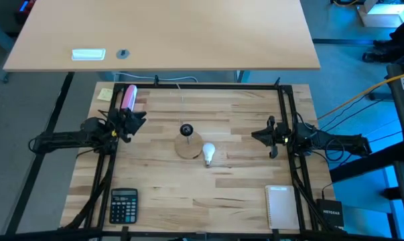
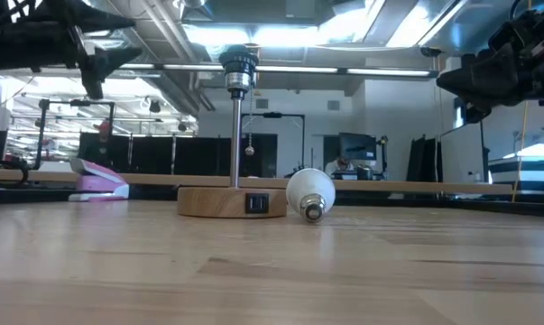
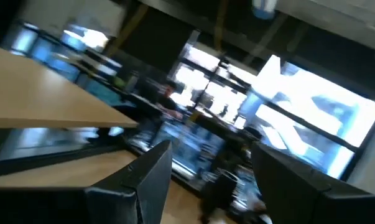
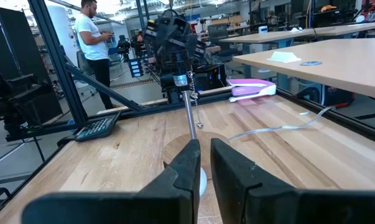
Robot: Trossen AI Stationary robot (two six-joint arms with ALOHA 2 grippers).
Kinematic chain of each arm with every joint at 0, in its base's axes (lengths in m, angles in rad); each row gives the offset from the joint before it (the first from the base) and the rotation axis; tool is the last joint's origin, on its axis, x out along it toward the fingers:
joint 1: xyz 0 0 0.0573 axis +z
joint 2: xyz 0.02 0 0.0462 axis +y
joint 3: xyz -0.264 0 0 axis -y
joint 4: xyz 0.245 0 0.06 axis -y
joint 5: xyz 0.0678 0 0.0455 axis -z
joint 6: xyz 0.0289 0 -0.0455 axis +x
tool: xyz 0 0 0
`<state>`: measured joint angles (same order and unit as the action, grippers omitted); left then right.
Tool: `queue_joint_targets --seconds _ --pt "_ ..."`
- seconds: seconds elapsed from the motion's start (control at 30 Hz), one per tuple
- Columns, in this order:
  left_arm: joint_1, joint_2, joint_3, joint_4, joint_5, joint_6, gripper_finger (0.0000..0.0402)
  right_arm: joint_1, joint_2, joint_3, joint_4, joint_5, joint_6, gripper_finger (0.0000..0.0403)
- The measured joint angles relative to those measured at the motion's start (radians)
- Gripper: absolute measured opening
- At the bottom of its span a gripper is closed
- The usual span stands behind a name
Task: Screw lightbulb
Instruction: Adjust the brown lamp
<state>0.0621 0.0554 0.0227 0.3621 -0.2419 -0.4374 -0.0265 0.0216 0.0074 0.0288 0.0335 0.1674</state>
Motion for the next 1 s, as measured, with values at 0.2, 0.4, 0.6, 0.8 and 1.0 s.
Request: queue_joint_targets --seconds 0.2,0.4,0.6,0.8,1.0 --pt "-0.096 0.252 0.143 0.050 -0.009 0.023 0.0210 0.000 0.000 0.000 0.000 0.000 0.000 0.0042" --pt "-0.215 0.642 0.489 -0.027 -0.018 0.165 0.0210 0.000 0.000 0.000 0.000 0.000 0.000 0.0042" --pt "-0.352 0.967 0.882 -0.268 -0.122 0.167 0.0210 0.000 0.000 0.000 0.000 0.000 0.000 0.0042" --pt "-0.437 1.257 1.170 -0.425 -0.173 0.134 0.0210 0.000 0.000 0.000 0.000 0.000 0.000 0.0042" --pt "-0.445 1.508 1.333 -0.424 -0.202 0.129 0.0210 0.000 0.000 0.000 0.000 0.000 0.000 0.0042"
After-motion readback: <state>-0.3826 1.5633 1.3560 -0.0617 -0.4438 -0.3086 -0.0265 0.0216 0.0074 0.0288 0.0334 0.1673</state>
